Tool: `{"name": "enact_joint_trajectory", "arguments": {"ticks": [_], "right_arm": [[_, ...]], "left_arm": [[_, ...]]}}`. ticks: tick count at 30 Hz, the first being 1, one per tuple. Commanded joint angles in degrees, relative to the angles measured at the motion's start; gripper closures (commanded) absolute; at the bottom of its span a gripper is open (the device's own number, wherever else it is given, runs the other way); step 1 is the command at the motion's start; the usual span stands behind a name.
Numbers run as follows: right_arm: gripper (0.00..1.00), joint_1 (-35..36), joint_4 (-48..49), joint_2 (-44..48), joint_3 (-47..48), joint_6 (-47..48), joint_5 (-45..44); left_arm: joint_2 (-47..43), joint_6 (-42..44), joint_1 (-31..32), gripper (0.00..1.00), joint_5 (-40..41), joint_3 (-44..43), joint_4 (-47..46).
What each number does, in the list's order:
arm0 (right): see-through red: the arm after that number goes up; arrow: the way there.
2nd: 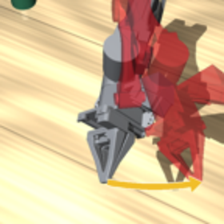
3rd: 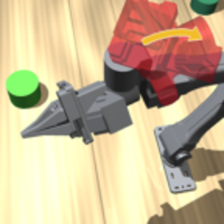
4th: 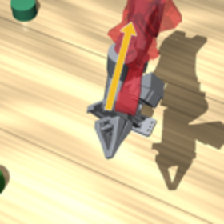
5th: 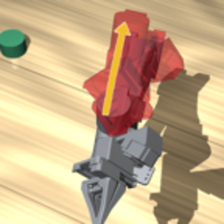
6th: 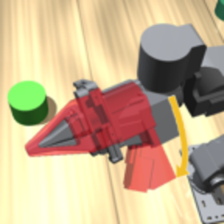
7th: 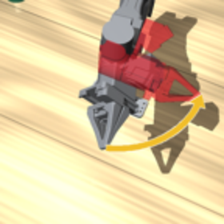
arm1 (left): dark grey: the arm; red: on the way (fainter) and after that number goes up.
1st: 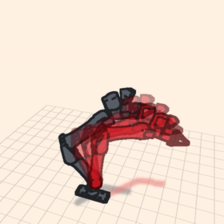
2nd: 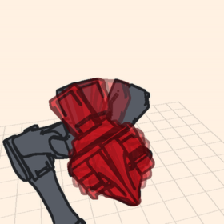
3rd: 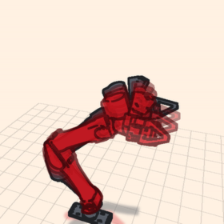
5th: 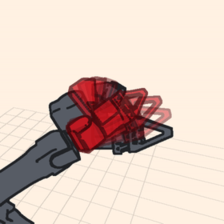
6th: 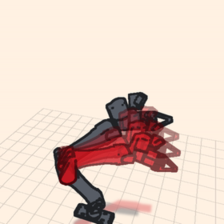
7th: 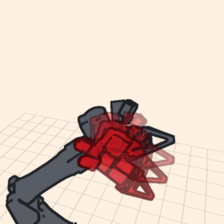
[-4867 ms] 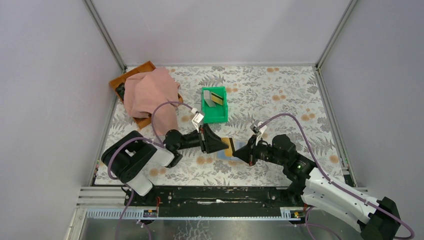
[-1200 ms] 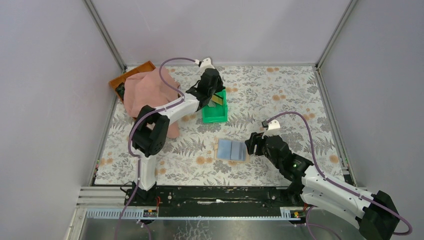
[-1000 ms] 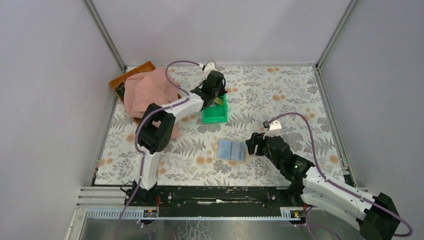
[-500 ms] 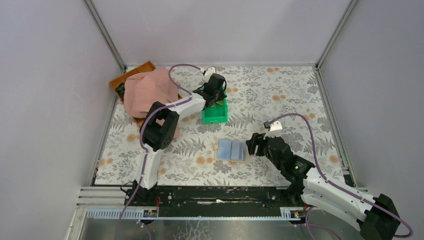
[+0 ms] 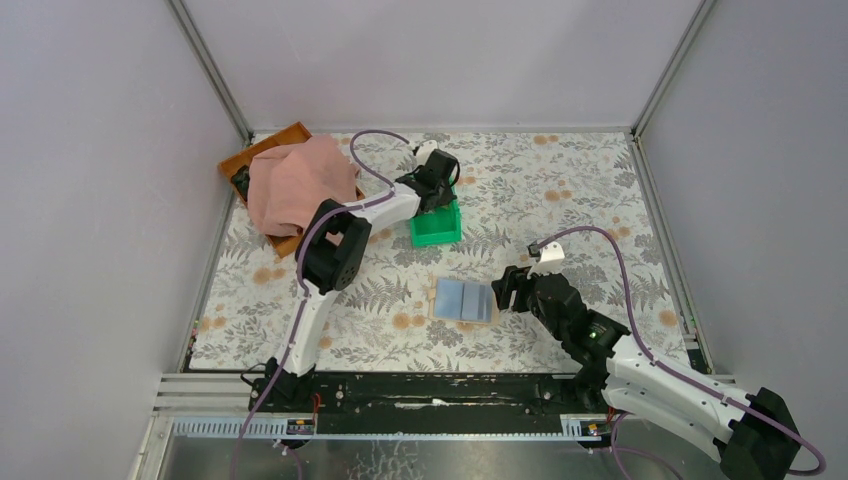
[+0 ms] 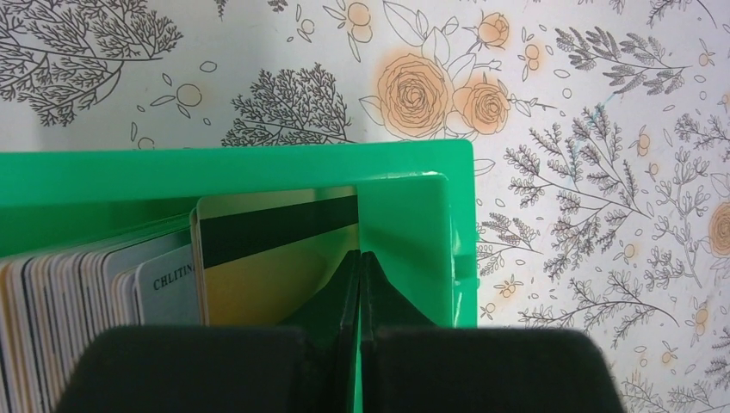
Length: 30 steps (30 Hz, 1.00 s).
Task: Take the credit cards out of the card holder
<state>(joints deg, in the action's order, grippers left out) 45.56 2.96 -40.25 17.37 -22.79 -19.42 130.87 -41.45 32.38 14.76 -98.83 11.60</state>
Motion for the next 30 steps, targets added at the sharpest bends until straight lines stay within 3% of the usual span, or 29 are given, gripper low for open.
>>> {"name": "enact_joint_trajectory", "arguments": {"ticks": [1, 30], "right_arm": [[0.30, -0.5, 2.4, 0.2, -0.1, -0.3, -0.7], [0.30, -0.6, 3.0, -0.7, -0.5, -0.8, -0.4]], "left_arm": [[1.2, 0.6, 0.2, 1.00, 2.1, -3.0, 2.4], [-1.9, 3.5, 0.1, 1.00, 9.6, -2.2, 6.8]]}}
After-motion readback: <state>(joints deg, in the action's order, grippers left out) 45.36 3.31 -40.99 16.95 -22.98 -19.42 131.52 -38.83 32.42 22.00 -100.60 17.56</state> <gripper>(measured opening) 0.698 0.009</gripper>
